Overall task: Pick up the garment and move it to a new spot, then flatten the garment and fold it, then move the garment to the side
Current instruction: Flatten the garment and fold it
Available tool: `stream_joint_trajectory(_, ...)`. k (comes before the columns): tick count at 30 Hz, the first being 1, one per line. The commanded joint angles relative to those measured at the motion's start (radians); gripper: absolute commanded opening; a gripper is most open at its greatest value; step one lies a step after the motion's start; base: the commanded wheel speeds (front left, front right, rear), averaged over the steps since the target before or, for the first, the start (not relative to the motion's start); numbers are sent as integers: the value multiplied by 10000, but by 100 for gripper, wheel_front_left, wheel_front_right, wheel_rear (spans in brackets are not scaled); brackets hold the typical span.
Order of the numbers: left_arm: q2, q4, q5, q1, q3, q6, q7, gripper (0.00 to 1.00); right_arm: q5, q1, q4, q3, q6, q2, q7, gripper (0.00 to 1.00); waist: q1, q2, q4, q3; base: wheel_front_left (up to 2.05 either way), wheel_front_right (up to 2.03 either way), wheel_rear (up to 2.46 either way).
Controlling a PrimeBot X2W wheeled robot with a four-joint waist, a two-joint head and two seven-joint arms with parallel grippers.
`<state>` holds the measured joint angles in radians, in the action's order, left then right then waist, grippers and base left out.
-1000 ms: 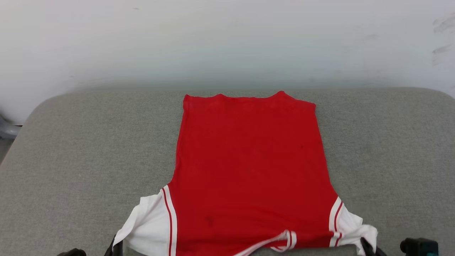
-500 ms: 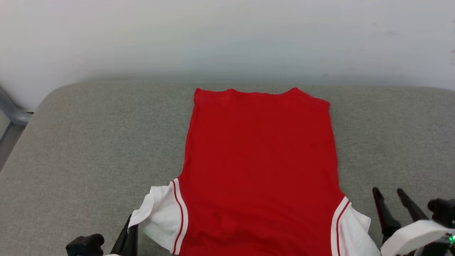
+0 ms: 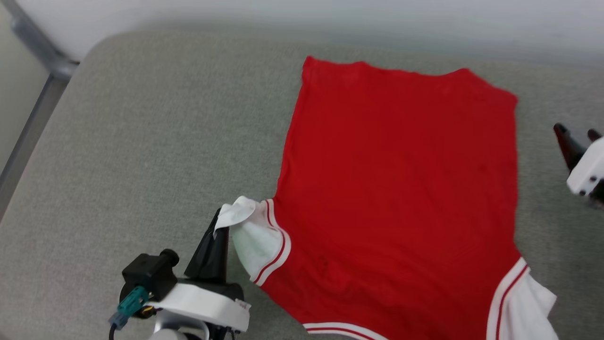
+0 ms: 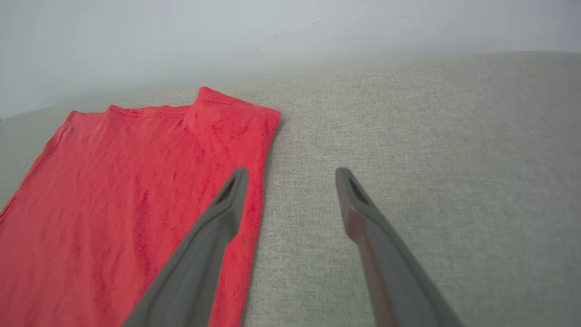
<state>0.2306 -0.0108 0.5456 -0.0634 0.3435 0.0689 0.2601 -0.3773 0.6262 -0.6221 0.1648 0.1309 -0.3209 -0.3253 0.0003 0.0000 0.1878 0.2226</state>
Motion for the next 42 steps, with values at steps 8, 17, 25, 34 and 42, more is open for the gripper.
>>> stream_joint_trajectory(8,-907,432,-601,-862,-141,-677,59,0,502,2838,-1459,-154,-3,-850,-2197,100,-3,0,1160,1994,0,0,0)
stream_joint_trajectory(17,-1625,686,-1219,-1347,-396,-1358,49,0,1155,4437,-2322,-780,-3,-1243,-3553,100,-3,0,1720,3066,0,0,0)
stream_joint_trajectory(25,-1788,572,-1361,-1270,-532,-1571,50,0,1252,3712,-3471,-826,-2,-944,-5349,0,-3,0,1753,3119,0,0,0)
stream_joint_trajectory(34,-1802,59,-1405,-1020,-689,-1677,50,0,1573,4182,-2884,-514,-11,-1628,-5222,0,-3,0,1548,2280,0,0,0)
stream_joint_trajectory(42,-1661,-793,-1265,-296,-1104,-1673,44,0,980,2963,-1676,-1042,-6,-1783,-5168,0,-3,0,707,659,0,0,0)
